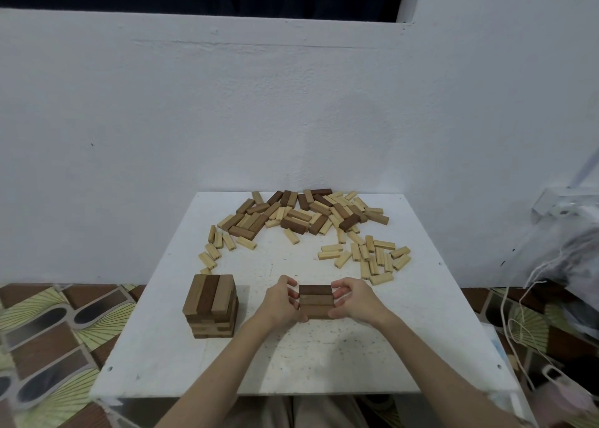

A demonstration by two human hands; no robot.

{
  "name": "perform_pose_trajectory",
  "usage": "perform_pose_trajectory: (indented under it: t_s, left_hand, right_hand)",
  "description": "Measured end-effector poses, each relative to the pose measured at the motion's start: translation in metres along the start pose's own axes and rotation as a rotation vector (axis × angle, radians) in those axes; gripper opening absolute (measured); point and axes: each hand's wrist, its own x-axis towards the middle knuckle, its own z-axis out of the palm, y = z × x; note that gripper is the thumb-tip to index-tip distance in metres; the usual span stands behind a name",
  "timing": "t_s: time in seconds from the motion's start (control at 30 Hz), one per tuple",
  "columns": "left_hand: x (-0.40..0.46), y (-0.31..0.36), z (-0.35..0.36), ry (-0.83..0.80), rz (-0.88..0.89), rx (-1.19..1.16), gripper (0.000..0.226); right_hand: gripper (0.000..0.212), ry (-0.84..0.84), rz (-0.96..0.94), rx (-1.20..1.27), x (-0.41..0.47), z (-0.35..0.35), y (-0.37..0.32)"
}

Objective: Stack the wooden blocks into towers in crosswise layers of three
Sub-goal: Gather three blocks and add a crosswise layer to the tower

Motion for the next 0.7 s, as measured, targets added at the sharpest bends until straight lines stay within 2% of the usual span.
perform_pose_trajectory:
  t_s: [0.7]
  left_hand:
    - [0.0041, -0.0036, -0.0006, 0.05, 0.017, -0.006, 0.06]
  right_hand:
    - [0.058, 0.089, 0.003, 0.076, -0.0036, 0.0008, 0.0026]
